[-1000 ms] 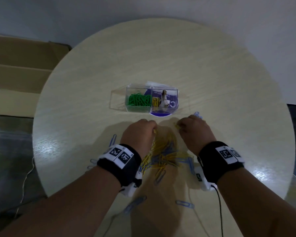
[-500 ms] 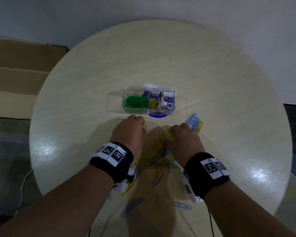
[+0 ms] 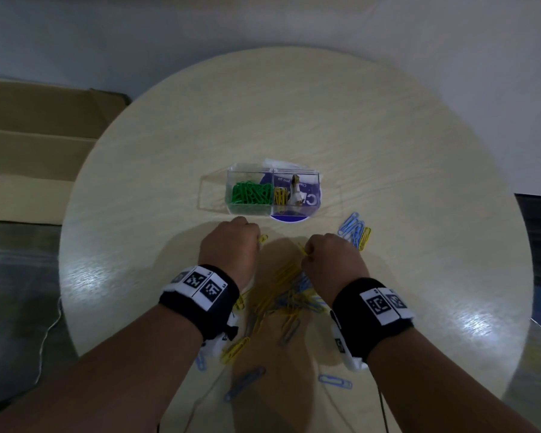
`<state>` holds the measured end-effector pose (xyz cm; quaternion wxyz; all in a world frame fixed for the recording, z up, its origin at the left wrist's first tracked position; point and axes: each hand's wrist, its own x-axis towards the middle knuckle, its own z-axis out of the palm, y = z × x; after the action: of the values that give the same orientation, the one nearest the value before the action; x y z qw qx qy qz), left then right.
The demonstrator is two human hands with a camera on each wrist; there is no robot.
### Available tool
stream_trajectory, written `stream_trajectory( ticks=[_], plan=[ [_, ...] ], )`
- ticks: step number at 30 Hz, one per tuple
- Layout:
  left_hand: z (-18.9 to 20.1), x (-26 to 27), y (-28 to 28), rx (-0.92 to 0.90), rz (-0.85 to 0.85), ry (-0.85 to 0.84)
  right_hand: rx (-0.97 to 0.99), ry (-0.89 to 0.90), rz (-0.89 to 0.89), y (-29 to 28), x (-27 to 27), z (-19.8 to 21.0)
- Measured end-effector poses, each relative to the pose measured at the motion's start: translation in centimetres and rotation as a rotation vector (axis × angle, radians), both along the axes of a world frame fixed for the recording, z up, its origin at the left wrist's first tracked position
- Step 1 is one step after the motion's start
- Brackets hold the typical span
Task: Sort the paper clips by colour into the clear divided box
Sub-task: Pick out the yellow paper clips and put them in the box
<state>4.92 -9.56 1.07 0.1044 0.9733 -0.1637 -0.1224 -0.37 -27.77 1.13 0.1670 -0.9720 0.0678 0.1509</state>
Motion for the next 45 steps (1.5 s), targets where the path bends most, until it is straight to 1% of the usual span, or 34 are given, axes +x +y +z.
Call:
stream_trajectory(
  ticks=[2, 4, 6, 8, 10, 12, 15, 18, 20, 21, 23, 25, 28, 30, 33, 36, 39, 41, 43, 45],
  plan=[
    [0.5, 0.2, -0.3, 0.140, -0.085, -0.061, -0.034, -0.016, 0.045, 0.2, 0.0, 0.2],
    [0.8, 0.4, -0.8, 0.244, -0.159, -0.076, -0.053, -0.018, 0.070, 0.2, 0.0, 0.4],
    [1.0, 0.8, -0.9, 0.280, -0.190, -0.046, -0.062, -0.017, 0.089, 0.3, 0.1, 0.5],
    [1.2, 1.3, -0.9, 0.263, -0.203, -0.022, -0.060, -0.012, 0.102, 0.3, 0.3, 0.7],
    [2.0, 1.4, -0.7, 0.149, -0.173, -0.004, -0.039, -0.010, 0.108, 0.2, 0.5, 0.8],
    [3.1, 1.2, -0.7, -0.067, -0.060, 0.032, -0.011, 0.000, 0.080, -0.2, 0.6, 1.0],
    [4.9, 1.7, -1.5, -0.368, 0.126, 0.088, 0.071, -0.028, -0.068, -1.2, 0.6, 2.0],
    [6.0, 3.7, -3.0, -0.552, 0.244, 0.027, 0.187, -0.141, -0.232, -2.3, 0.8, 3.6],
    [6.1, 5.2, -4.0, -0.570, 0.283, 0.011, 0.286, -0.202, -0.296, -2.8, 1.4, 4.7],
    [5.8, 5.7, -4.4, -0.564, 0.299, 0.037, 0.312, -0.231, -0.310, -2.9, 1.8, 5.1],
    [5.1, 6.4, -4.8, -0.579, 0.317, 0.105, 0.322, -0.293, -0.319, -2.8, 2.9, 5.6],
    [4.7, 6.6, -4.4, -0.609, 0.330, 0.117, 0.326, -0.323, -0.311, -2.4, 4.2, 5.9],
    [4.5, 6.3, -2.6, -0.658, 0.409, 0.058, 0.324, -0.316, -0.286, -1.4, 6.5, 6.1],
    [4.6, 5.5, -0.9, -0.667, 0.432, 0.016, 0.334, -0.293, -0.270, -0.6, 7.9, 5.9],
    [4.6, 3.7, 1.5, -0.638, 0.445, 0.037, 0.315, -0.255, -0.235, 0.3, 9.3, 5.4],
    [4.0, 1.7, 3.4, -0.610, 0.460, 0.066, 0.276, -0.254, -0.206, 0.3, 8.9, 5.8],
    [3.4, -0.6, 5.1, -0.532, 0.352, 0.077, 0.293, -0.365, -0.264, -0.5, 6.3, 6.3],
    [2.8, -2.6, 6.0, -0.460, 0.180, 0.109, 0.298, -0.403, -0.283, -1.0, 3.4, 5.8],
    [2.0, -4.8, 6.7, -0.314, -0.026, 0.122, 0.294, -0.347, -0.197, -0.8, 0.0, 4.5],
    [1.0, -6.7, 7.4, -0.171, -0.150, 0.094, 0.240, -0.258, 0.017, -0.1, -3.3, 2.8]
  ],
)
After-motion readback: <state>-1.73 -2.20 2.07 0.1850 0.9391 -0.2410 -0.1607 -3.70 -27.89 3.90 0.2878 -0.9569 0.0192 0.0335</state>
